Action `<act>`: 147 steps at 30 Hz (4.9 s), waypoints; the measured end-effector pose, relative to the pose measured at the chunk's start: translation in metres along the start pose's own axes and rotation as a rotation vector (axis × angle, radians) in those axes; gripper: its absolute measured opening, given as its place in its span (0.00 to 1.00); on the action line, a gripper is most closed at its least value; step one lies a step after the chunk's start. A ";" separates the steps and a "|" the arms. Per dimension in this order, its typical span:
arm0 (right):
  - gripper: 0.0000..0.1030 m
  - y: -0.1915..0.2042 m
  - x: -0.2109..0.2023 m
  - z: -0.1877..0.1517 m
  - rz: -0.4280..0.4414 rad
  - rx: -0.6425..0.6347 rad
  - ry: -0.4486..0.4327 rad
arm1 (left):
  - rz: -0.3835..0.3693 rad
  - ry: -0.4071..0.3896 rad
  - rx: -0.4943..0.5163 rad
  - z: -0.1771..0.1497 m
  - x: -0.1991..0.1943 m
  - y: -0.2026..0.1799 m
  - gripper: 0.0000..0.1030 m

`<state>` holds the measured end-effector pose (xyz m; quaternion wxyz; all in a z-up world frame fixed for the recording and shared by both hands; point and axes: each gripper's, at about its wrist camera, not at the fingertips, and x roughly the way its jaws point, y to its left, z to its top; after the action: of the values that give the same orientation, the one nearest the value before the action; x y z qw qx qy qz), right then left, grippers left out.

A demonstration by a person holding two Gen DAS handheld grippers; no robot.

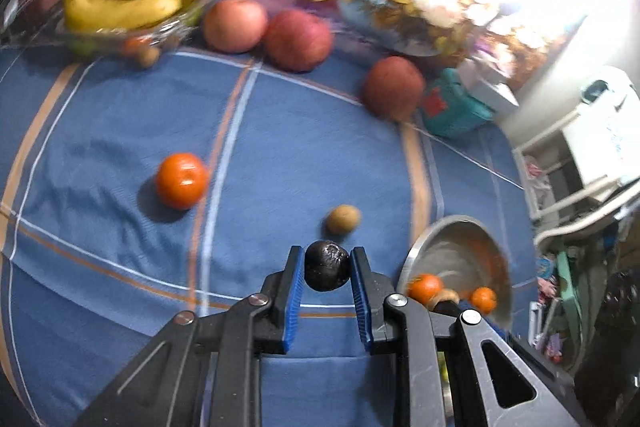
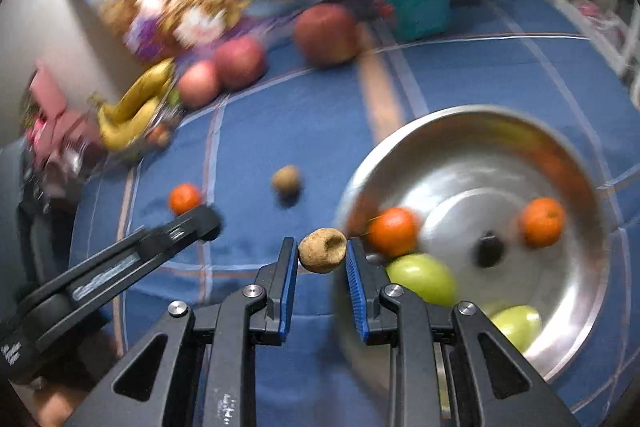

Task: Organize fruits

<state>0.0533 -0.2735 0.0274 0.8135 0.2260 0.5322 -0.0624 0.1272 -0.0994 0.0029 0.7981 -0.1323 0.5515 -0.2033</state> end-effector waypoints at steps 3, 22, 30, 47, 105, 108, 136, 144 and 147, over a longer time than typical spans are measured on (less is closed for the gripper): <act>0.25 -0.023 -0.006 0.003 -0.062 0.057 -0.038 | -0.025 0.001 0.068 -0.007 0.006 -0.028 0.24; 0.26 -0.099 0.011 -0.001 -0.125 0.239 -0.061 | -0.076 0.006 0.334 -0.037 0.060 -0.111 0.24; 0.26 -0.106 0.005 0.001 -0.120 0.262 -0.075 | -0.077 -0.004 0.338 -0.037 0.060 -0.115 0.33; 0.29 -0.061 0.006 0.009 -0.175 0.114 -0.068 | 0.077 -0.077 0.161 0.007 0.026 -0.044 0.68; 0.27 -0.090 -0.025 -0.034 -0.243 0.160 -0.062 | -0.095 0.174 0.203 -0.062 0.030 -0.091 0.40; 0.28 -0.094 -0.026 -0.035 -0.225 0.170 -0.063 | -0.097 0.186 0.201 -0.067 0.030 -0.092 0.47; 0.90 -0.012 -0.036 -0.110 -0.246 -0.118 -0.071 | 0.366 0.022 0.121 -0.105 -0.047 0.029 1.00; 0.90 0.002 -0.053 -0.112 -0.226 -0.132 -0.131 | 0.440 -0.058 0.104 -0.114 -0.082 0.038 1.00; 0.90 0.007 -0.051 -0.112 -0.229 -0.152 -0.129 | 0.469 -0.075 0.113 -0.116 -0.086 0.036 1.00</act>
<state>-0.0599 -0.2261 0.0382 0.8484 0.0969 0.5043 -0.1287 -0.0012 -0.0254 0.0171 0.8495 0.0369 0.5250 -0.0379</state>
